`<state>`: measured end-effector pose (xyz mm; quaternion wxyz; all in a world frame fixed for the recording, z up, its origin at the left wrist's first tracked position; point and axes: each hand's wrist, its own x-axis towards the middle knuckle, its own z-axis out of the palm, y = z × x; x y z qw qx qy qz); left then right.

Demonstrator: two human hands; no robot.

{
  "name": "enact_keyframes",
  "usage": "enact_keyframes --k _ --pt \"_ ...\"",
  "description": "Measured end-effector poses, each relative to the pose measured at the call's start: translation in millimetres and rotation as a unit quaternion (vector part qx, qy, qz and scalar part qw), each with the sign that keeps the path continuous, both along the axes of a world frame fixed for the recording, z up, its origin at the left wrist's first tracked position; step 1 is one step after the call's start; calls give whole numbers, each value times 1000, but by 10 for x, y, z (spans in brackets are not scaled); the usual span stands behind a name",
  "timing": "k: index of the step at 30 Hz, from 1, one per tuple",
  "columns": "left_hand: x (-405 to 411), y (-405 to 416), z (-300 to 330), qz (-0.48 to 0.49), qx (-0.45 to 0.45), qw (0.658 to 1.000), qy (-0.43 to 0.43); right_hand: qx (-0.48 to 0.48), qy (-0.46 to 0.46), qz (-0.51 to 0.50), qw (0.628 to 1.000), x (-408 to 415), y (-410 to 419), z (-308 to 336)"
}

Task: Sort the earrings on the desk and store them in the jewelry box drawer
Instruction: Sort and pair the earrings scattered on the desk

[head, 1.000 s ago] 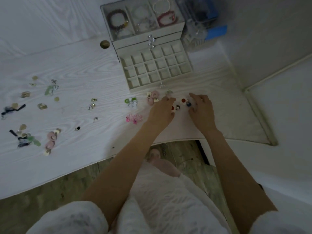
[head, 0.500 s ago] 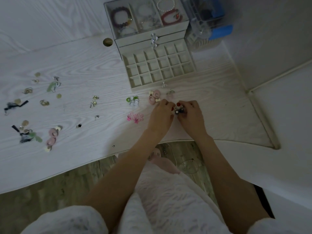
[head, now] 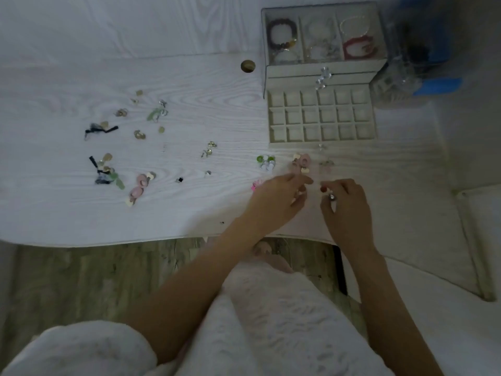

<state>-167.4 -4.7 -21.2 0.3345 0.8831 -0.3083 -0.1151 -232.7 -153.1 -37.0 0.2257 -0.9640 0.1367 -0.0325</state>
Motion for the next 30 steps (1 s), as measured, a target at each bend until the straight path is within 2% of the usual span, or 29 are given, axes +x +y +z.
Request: enact_keyframes --k 3,8,10,14,17,23,26,28,30 --pt "33 642 -12 104 -34 991 -71 33 -16 106 994 274 365 31" --pt "6 1494 -268 309 20 950 -49 60 -8 245 968 795 948 -10" --pt "17 1811 -366 386 63 920 -26 57 12 293 954 1021 1219 -71" --pt "83 2257 -510 512 109 851 50 69 101 318 940 1282 1599 -193" --pt "135 2410 -556 538 95 834 80 57 138 327 933 1321 1810 -267" --pt "245 2546 -590 514 71 849 98 4 89 355 931 1522 2245 -166" --pt "242 2562 -588 492 59 864 90 7 65 420 905 1655 2554 -122" --pt "223 2570 -574 482 41 871 88 19 87 465 881 1699 2745 -159" --pt "210 2577 -558 478 23 874 84 30 116 474 872 1698 2862 -217"
